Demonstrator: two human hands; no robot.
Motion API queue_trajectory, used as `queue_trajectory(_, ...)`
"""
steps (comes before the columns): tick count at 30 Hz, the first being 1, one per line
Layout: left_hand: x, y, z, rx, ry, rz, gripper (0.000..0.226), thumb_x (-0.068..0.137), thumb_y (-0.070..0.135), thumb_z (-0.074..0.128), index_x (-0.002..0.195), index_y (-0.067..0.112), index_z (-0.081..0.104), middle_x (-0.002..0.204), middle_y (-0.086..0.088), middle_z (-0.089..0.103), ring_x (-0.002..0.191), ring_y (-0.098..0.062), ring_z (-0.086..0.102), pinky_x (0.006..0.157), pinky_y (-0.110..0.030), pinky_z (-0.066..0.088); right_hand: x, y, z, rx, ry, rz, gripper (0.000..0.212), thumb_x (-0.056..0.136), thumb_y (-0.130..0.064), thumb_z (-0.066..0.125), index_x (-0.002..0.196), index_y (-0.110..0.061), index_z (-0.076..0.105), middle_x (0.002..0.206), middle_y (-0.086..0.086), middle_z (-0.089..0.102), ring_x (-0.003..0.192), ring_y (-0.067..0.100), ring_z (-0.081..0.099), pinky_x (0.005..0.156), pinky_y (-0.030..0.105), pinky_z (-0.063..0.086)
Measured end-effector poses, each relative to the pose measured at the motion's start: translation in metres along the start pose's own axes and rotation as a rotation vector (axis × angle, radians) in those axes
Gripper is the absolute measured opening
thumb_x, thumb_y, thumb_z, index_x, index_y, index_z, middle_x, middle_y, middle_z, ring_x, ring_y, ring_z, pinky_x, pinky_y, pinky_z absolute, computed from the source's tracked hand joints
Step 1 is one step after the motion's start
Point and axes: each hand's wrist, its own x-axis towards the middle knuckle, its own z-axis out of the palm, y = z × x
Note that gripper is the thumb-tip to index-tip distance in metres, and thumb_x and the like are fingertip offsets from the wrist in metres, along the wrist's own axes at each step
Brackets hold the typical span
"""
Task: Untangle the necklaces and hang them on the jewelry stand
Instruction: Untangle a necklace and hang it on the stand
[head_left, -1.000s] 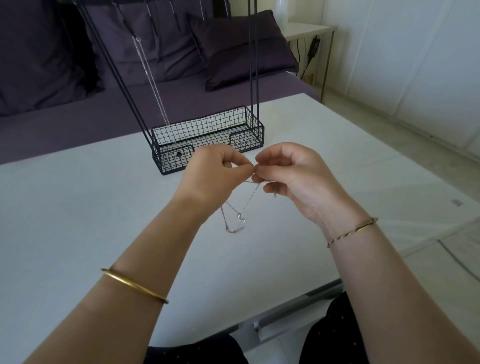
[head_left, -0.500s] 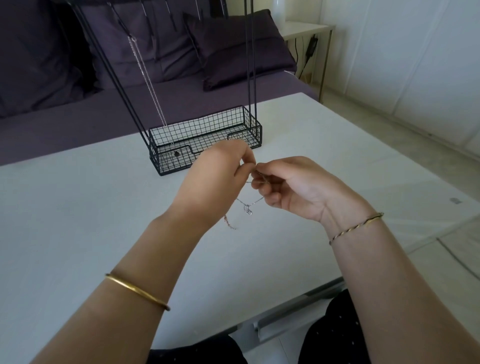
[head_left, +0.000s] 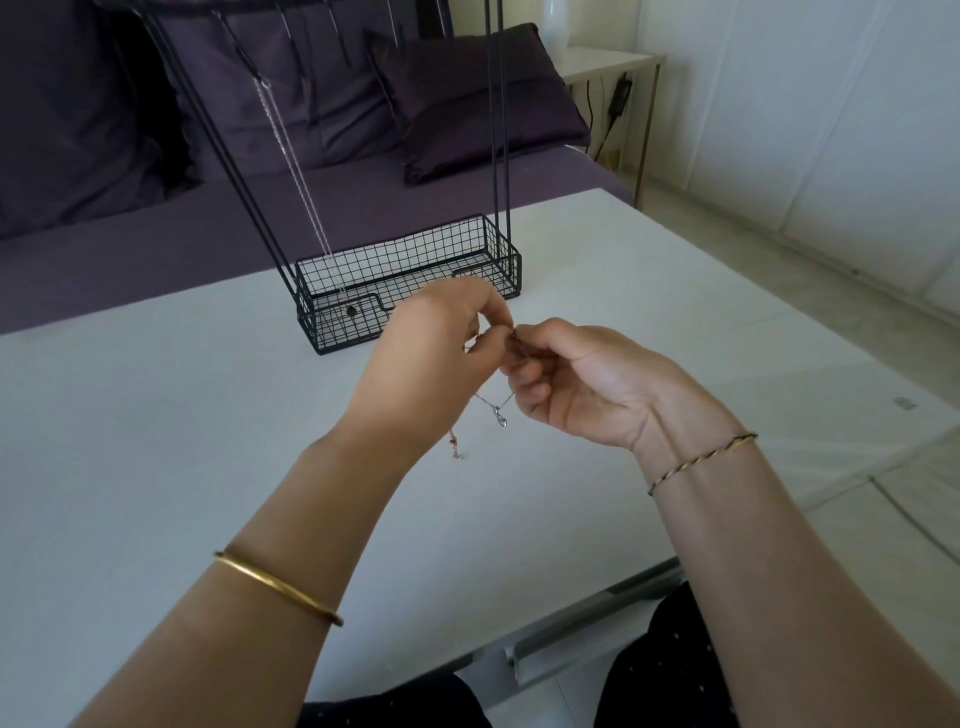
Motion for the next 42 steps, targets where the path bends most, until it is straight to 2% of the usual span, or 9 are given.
queue_trajectory(10, 0.002, -0.001, 0.001, 0.005, 0.013, 0.000, 0.011, 0.087, 0.010, 0.062, 0.081, 0.019, 0.061, 0.055, 0.012, 0.033, 0.054, 0.003, 0.039, 0.052, -0.014, 0.031, 0.001, 0.000, -0.002, 0.069, -0.031, 0.008, 0.018, 0.093, -0.002, 0.049, 0.077, 0.000, 0.056, 0.059, 0.005, 0.055, 0.042, 0.005, 0.045, 0.039, 0.015, 0.038)
queue_trajectory(18, 0.002, -0.002, 0.002, -0.077, -0.011, -0.120, 0.017, 0.088, 0.006, 0.059, 0.078, 0.019, 0.061, 0.048, 0.010, 0.030, 0.043, -0.005, 0.034, 0.042, -0.016, 0.027, 0.002, 0.001, -0.002, 0.062, -0.030, -0.014, 0.019, 0.095, -0.001, 0.047, 0.078, 0.000, 0.056, 0.058, 0.006, 0.054, 0.040, 0.005, 0.044, 0.038, 0.014, 0.037)
queue_trajectory(21, 0.002, -0.003, 0.002, -0.070, -0.015, -0.168, 0.013, 0.089, 0.012, 0.060, 0.079, 0.019, 0.066, 0.049, 0.009, 0.032, 0.042, -0.005, 0.034, 0.041, -0.015, 0.026, 0.002, 0.002, -0.002, 0.047, -0.028, -0.040, 0.019, 0.095, -0.001, 0.047, 0.080, 0.001, 0.058, 0.057, 0.005, 0.055, 0.040, 0.004, 0.044, 0.039, 0.014, 0.037)
queue_trajectory(26, 0.002, -0.003, 0.002, 0.071, -0.032, -0.217, 0.013, 0.090, 0.018, 0.056, 0.078, 0.019, 0.062, 0.055, 0.009, 0.041, 0.047, -0.006, 0.039, 0.045, -0.020, 0.031, 0.005, 0.007, -0.002, -0.077, 0.027, -0.126, 0.022, 0.095, -0.002, 0.050, 0.076, 0.000, 0.061, 0.057, 0.004, 0.056, 0.042, 0.004, 0.045, 0.041, 0.014, 0.039)
queue_trajectory(30, 0.002, -0.004, 0.004, 0.108, -0.020, -0.266, 0.012, 0.089, 0.016, 0.053, 0.080, 0.017, 0.061, 0.060, 0.009, 0.045, 0.053, -0.008, 0.043, 0.050, -0.026, 0.038, 0.006, 0.012, 0.001, -0.298, 0.121, -0.258, 0.023, 0.094, -0.002, 0.052, 0.074, -0.004, 0.063, 0.060, 0.004, 0.058, 0.047, 0.006, 0.045, 0.045, 0.015, 0.041)
queue_trajectory(34, 0.000, -0.005, 0.005, 0.101, 0.008, -0.181, 0.012, 0.089, 0.015, 0.055, 0.079, 0.016, 0.062, 0.061, 0.010, 0.040, 0.057, -0.005, 0.040, 0.051, -0.026, 0.034, 0.005, 0.013, 0.004, -0.367, 0.164, -0.298, 0.024, 0.095, -0.004, 0.051, 0.073, -0.006, 0.062, 0.062, 0.003, 0.056, 0.049, 0.008, 0.044, 0.046, 0.015, 0.041)
queue_trajectory(37, 0.000, -0.005, 0.006, 0.113, 0.014, -0.138, 0.011, 0.089, 0.016, 0.056, 0.081, 0.018, 0.063, 0.067, 0.010, 0.041, 0.061, -0.004, 0.041, 0.051, -0.023, 0.031, 0.005, 0.012, 0.006, -0.359, 0.163, -0.279, 0.025, 0.096, -0.005, 0.050, 0.074, -0.007, 0.061, 0.062, 0.003, 0.054, 0.049, 0.009, 0.042, 0.046, 0.016, 0.039)
queue_trajectory(40, 0.000, -0.005, 0.005, -0.001, 0.012, -0.174, 0.008, 0.089, 0.017, 0.059, 0.087, 0.021, 0.067, 0.079, 0.007, 0.055, 0.061, -0.005, 0.049, 0.050, -0.018, 0.037, 0.004, 0.010, 0.006, -0.272, 0.115, -0.213, 0.025, 0.098, -0.007, 0.047, 0.075, -0.006, 0.059, 0.061, 0.005, 0.052, 0.045, 0.009, 0.040, 0.043, 0.018, 0.035)
queue_trajectory(42, 0.001, -0.004, 0.003, -0.115, 0.004, -0.221, 0.010, 0.088, 0.014, 0.060, 0.083, 0.019, 0.067, 0.080, 0.008, 0.061, 0.056, -0.003, 0.050, 0.049, -0.017, 0.042, 0.004, 0.009, 0.005, -0.223, 0.082, -0.183, 0.026, 0.099, -0.009, 0.045, 0.076, -0.006, 0.059, 0.062, 0.005, 0.050, 0.044, 0.009, 0.037, 0.042, 0.018, 0.031)
